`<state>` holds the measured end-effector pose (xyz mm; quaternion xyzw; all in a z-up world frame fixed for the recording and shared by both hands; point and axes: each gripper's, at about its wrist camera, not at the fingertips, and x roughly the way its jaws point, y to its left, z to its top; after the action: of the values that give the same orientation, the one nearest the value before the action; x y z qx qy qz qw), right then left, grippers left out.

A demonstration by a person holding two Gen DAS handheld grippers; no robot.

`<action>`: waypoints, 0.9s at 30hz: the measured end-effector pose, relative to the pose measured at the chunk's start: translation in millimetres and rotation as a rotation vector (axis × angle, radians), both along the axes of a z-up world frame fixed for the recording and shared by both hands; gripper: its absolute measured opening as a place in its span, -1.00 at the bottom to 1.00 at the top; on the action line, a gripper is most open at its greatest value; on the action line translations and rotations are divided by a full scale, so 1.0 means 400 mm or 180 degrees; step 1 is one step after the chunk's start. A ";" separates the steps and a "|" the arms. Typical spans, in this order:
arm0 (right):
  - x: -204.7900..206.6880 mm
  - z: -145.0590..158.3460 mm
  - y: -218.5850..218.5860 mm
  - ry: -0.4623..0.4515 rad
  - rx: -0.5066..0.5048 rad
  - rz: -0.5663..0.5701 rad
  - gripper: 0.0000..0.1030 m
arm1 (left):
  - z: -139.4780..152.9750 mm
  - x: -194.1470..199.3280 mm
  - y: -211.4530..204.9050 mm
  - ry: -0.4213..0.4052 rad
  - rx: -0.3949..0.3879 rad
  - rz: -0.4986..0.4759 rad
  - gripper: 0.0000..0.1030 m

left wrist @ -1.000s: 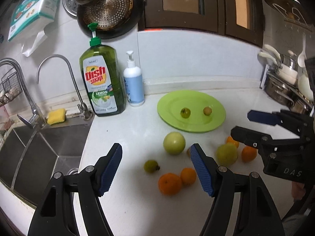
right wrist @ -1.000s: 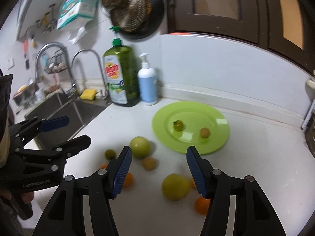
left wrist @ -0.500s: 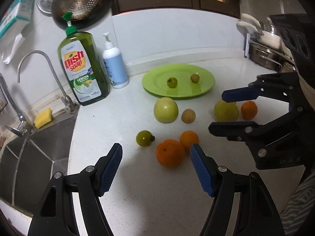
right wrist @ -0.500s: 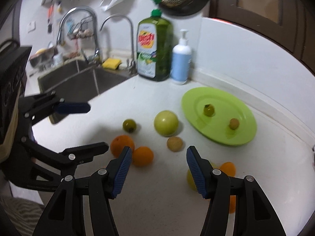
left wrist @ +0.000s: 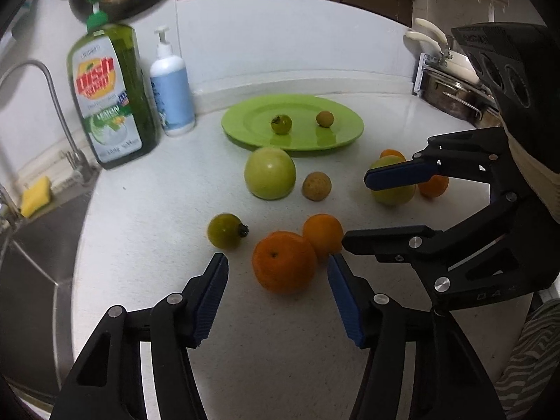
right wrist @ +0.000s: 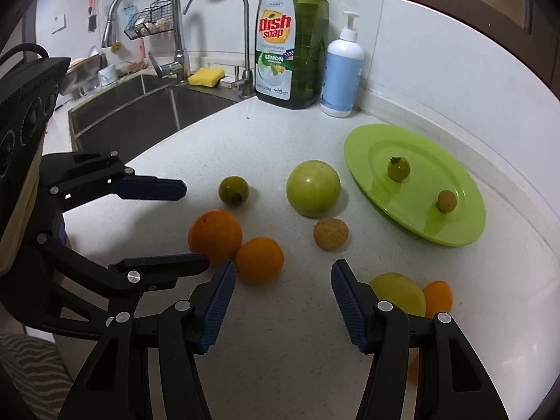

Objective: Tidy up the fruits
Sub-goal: 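Move both open tools back toward the loose fruits, then grasp the large orange with the left tool while the right tool grasps a small mandarin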

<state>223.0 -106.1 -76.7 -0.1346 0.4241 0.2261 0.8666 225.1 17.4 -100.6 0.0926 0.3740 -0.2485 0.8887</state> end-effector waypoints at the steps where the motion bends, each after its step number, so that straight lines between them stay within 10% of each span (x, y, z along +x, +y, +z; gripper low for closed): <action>1: 0.001 -0.002 -0.001 0.0017 0.0005 -0.0013 0.13 | -0.005 0.004 0.000 0.0038 -0.0032 -0.0006 0.06; 27: 0.012 -0.013 0.009 0.0167 0.0164 -0.0158 0.12 | 0.008 0.037 0.041 0.0304 -0.0226 0.0359 -0.18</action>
<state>227.8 -102.5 -82.0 -0.0957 0.4439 0.2188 0.8637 239.8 33.7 -97.5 0.0279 0.4116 -0.2152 0.8852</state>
